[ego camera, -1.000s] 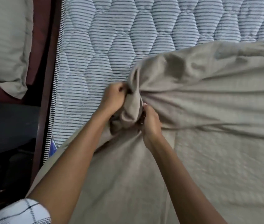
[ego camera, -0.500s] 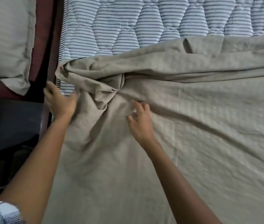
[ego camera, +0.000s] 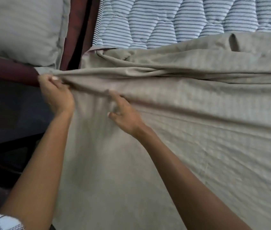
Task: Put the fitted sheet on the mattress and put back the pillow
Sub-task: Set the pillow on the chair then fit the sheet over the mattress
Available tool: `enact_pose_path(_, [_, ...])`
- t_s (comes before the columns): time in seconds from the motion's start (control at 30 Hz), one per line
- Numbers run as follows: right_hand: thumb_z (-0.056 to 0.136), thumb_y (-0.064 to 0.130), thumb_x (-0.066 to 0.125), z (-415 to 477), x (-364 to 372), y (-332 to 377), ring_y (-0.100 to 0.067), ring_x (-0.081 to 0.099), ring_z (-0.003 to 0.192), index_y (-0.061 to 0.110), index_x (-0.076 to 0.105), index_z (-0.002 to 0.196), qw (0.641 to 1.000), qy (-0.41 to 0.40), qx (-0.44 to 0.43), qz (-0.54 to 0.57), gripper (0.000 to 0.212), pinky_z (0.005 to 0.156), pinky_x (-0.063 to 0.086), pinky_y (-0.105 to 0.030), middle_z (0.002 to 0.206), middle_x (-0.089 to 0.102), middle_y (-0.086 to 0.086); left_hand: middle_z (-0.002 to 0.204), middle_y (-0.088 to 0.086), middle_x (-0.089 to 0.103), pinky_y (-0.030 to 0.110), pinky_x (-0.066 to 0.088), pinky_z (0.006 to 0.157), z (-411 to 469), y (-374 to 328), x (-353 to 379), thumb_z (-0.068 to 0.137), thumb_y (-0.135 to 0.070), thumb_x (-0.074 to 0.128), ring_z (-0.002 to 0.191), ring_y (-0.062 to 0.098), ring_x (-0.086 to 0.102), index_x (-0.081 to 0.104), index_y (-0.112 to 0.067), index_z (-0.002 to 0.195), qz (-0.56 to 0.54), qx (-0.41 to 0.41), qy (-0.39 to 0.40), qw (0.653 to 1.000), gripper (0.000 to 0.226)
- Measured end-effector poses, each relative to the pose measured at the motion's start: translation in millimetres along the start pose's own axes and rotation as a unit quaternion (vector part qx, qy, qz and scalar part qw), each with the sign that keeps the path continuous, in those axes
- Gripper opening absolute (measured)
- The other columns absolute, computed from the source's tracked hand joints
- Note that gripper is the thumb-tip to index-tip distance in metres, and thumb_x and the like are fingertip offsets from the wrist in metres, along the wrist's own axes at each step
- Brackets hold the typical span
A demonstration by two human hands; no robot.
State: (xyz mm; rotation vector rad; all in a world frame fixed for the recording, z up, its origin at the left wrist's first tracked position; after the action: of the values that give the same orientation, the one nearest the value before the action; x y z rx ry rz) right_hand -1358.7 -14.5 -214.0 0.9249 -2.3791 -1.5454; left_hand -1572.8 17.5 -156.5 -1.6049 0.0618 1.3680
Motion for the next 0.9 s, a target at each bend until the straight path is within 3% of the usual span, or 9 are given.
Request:
enact_pose_path(0.1, [0.091,0.014,0.055,-1.9,12.5,7.0,-0.016,0.017,0.143,0.02,0.03,0.147,0.996,0.015,-0.024,-0.09,0.062,0.116,0.013,-0.028,0.156,0.021,-0.001,0.13,0.017,0.055,0.037,0.037,0.098,-2.7,39.4,32.6,0.094,-0.031,0.045,0.119,0.034,0.049,0.053,-0.005,0.127,0.101,-0.026,0.133,0.986,0.042])
enact_pose_path(0.2, [0.092,0.014,0.053,-3.3,13.4,-0.8,-0.015,0.016,0.143,0.02,0.036,0.144,0.997,-0.01,-0.001,-0.073,0.056,0.114,0.016,-0.026,0.156,0.02,-0.001,0.143,0.014,0.042,0.039,0.031,0.109,-21.0,65.4,51.7,0.082,-0.046,0.064,0.131,0.029,0.04,0.032,-0.009,0.145,0.094,-0.091,0.231,0.964,0.08])
enact_pose_path(0.4, [0.09,0.015,0.055,5.3,18.0,-1.8,-0.018,0.019,0.143,0.02,0.038,0.143,0.996,0.014,0.012,-0.084,0.056,0.113,0.021,-0.026,0.157,0.018,-0.004,0.124,-0.003,0.048,0.031,0.037,0.098,-29.4,76.0,78.2,0.093,-0.041,0.052,0.113,0.014,0.047,0.037,-0.013,0.137,-0.022,-0.128,0.337,0.933,0.054])
enact_pose_path(0.47, [0.09,0.012,0.055,8.0,16.7,4.0,-0.019,0.034,0.136,0.018,0.043,0.14,0.998,0.014,0.016,-0.052,0.052,0.11,0.032,-0.032,0.154,0.025,-0.004,0.126,0.002,0.051,0.031,0.037,0.096,-19.9,75.0,82.3,0.097,-0.049,0.038,0.118,0.017,0.048,0.043,-0.012,0.134,-0.05,-0.138,0.347,0.926,0.052])
enact_pose_path(0.53, [0.09,0.01,0.052,8.9,-7.2,14.4,-0.022,0.054,0.117,0.015,0.055,0.129,0.997,-0.066,0.01,-0.033,0.04,0.098,0.044,-0.036,0.138,0.049,-0.005,0.136,0.009,0.049,0.033,0.033,0.1,-19.0,70.0,84.9,0.1,-0.045,0.031,0.125,0.024,0.045,0.042,-0.011,0.137,-0.027,-0.132,0.335,0.933,0.051])
enact_pose_path(0.6, [0.091,0.014,0.049,9.2,-44.5,37.1,-0.026,0.061,0.102,0.014,0.065,0.113,0.977,-0.195,-0.006,-0.082,0.027,0.083,0.048,-0.035,0.112,0.066,-0.007,0.144,0.013,0.041,0.042,0.024,0.107,-17.6,48.6,60.6,0.097,-0.038,0.04,0.129,0.03,0.04,0.038,-0.014,0.14,0.154,-0.009,0.186,0.97,0.049])
enact_pose_path(0.67, [0.093,0.019,0.045,17.9,-89.3,59.2,-0.028,0.06,0.097,0.014,0.065,0.105,0.941,-0.302,0.006,-0.15,0.024,0.068,0.041,-0.033,0.102,0.068,-0.008,0.134,0.015,0.05,0.043,0.024,0.101,-40.5,-10.1,54.4,0.089,-0.03,0.047,0.118,0.03,0.042,0.046,-0.018,0.129,0.209,0.179,0.032,0.961,0.042])
enact_pose_path(0.77, [0.093,0.019,0.039,50.5,-131.3,71.6,-0.031,0.057,0.099,0.012,0.058,0.104,0.89,-0.352,0.04,-0.287,0.023,0.064,0.032,-0.032,0.106,0.064,-0.008,0.096,0.016,0.06,0.044,0.035,0.078,-102.1,-66.3,95.8,0.083,-0.024,0.046,0.088,0.033,0.05,0.045,-0.019,0.1,0.141,0.373,0.096,0.912,0.017])
enact_pose_path(0.9, [0.093,0.011,0.039,92.5,-135.1,32.2,-0.033,0.052,0.117,0.01,0.048,0.123,0.896,-0.184,0.131,-0.381,0.031,0.084,0.043,-0.038,0.126,0.055,-0.013,0.085,0.008,0.057,0.04,0.035,0.066,-141.6,-56.2,131.1,0.081,-0.024,0.047,0.076,0.026,0.041,0.045,-0.025,0.095,0.149,0.431,0.168,0.874,0.014])
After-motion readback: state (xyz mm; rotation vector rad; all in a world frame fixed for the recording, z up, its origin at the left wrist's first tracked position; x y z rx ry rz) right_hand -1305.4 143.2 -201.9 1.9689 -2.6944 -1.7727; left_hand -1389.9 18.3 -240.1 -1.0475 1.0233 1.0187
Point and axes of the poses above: each hand's wrist, its own z-axis towards the middle knuckle, its own x-axis out of the palm, y = z × x, the point moved 9 cm from there along z, towards the middle knuckle
